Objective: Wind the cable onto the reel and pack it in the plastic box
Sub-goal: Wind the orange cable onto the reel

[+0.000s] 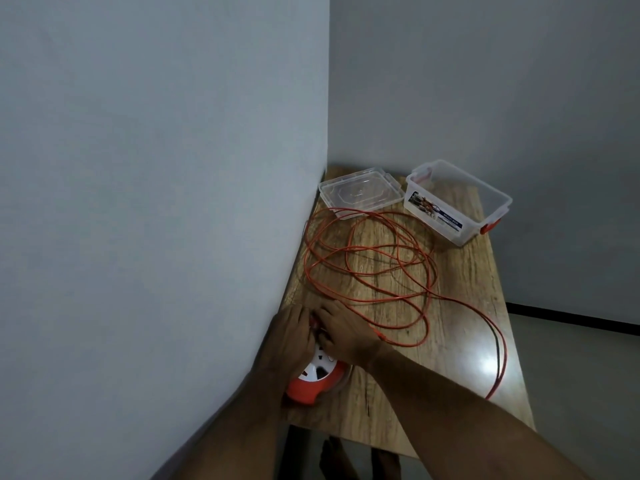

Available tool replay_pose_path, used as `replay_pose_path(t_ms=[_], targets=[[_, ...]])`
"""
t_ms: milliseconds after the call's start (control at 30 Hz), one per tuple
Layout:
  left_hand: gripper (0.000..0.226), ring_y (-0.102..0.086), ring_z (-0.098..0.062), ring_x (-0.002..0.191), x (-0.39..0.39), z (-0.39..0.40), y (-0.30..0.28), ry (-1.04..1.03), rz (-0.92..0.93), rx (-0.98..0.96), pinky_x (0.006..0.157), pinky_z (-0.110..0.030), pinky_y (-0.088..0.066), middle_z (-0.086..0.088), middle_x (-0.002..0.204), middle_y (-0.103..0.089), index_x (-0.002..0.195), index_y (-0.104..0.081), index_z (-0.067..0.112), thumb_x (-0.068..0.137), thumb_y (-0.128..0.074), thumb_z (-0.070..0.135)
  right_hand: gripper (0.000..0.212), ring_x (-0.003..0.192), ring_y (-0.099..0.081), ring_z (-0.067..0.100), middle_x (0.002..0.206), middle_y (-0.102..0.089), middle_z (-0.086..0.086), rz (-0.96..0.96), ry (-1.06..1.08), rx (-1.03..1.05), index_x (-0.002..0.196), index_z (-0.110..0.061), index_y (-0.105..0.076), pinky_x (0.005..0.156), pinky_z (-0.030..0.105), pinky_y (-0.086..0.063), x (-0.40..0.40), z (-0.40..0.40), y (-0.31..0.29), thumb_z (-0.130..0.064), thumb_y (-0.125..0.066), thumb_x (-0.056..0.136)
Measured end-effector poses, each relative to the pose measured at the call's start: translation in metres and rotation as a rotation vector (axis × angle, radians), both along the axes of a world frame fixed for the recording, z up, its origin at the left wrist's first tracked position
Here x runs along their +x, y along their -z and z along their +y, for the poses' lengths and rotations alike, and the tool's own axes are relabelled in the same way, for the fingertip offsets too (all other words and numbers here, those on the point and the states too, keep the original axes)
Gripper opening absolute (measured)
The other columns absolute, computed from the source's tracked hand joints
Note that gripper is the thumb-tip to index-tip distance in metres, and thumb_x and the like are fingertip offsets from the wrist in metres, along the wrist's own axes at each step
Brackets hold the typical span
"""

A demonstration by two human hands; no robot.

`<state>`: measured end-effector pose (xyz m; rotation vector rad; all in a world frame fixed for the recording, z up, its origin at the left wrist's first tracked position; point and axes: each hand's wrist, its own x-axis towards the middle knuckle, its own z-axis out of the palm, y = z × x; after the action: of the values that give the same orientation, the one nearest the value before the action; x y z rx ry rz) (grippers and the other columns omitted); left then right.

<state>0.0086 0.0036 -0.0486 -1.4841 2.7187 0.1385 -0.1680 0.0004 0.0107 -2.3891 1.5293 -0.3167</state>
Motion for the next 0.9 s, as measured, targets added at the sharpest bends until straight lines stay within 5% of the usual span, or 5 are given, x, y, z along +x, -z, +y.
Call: replay_pose_path(t_ms=[267, 533, 633, 800, 900], targets=[[0.052, -0.073, -0.037, 0.095, -0.005, -0.015, -0.013, 0.067, -0.013, -0.146, 0.102, -0.046, -0.048, -0.020, 0.102, -0.075, 0.098, -0.076, -0.004, 0.062, -0.092, 0.032, 0.046, 0.112, -0.053, 0.023, 0.126, -0.058, 0.009, -0.007, 0.033, 0.059, 0.131, -0.010, -0.057, 0.095, 0.032, -0.043, 0.001, -0.006, 0.002, -0.032, -0.055, 0.091], [0.052, -0.069, -0.038, 0.110, -0.002, -0.024, -0.022, -0.001, -0.009, -0.143, 0.099, -0.051, -0.051, -0.020, 0.118, -0.072, 0.116, -0.072, 0.000, 0.109, -0.029, 0.029, 0.036, 0.098, -0.061, 0.025, 0.115, -0.061, 0.008, -0.001, 0.054, 0.057, 0.121, -0.011, -0.063, 0.074, 0.027, -0.044, -0.002, -0.016, -0.014, -0.030, -0.059, 0.091], [0.043, -0.057, -0.033, 0.128, -0.016, -0.031, -0.064, -0.153, 0.177, -0.050, 0.108, -0.047, -0.044, -0.013, 0.139, -0.059, 0.139, -0.055, 0.007, 0.101, -0.049, 0.027, 0.039, 0.103, -0.061, 0.027, 0.126, -0.059, 0.011, -0.015, 0.022, 0.003, 0.127, -0.007, -0.061, 0.074, 0.025, -0.041, -0.011, -0.023, -0.029, -0.026, -0.062, 0.093], [0.075, -0.073, -0.038, 0.093, -0.033, -0.069, -0.071, -0.176, 0.365, -0.009, 0.082, -0.058, -0.059, -0.020, 0.107, -0.072, 0.122, -0.064, -0.001, 0.100, -0.025, 0.060, 0.042, 0.105, -0.057, 0.024, 0.130, -0.053, 0.009, 0.040, 0.000, -0.069, 0.133, -0.010, -0.055, 0.078, 0.029, -0.050, -0.039, -0.042, -0.063, -0.028, -0.060, 0.095], [0.067, -0.071, -0.023, 0.091, -0.061, -0.089, -0.112, -0.177, 0.490, -0.017, 0.084, -0.038, -0.059, -0.013, 0.109, -0.071, 0.121, -0.061, 0.006, 0.101, -0.022, 0.057, 0.040, 0.104, -0.057, 0.021, 0.127, -0.053, 0.007, 0.069, 0.014, -0.157, 0.132, -0.011, -0.056, 0.080, 0.032, -0.052, -0.062, -0.054, -0.086, -0.030, -0.059, 0.096]])
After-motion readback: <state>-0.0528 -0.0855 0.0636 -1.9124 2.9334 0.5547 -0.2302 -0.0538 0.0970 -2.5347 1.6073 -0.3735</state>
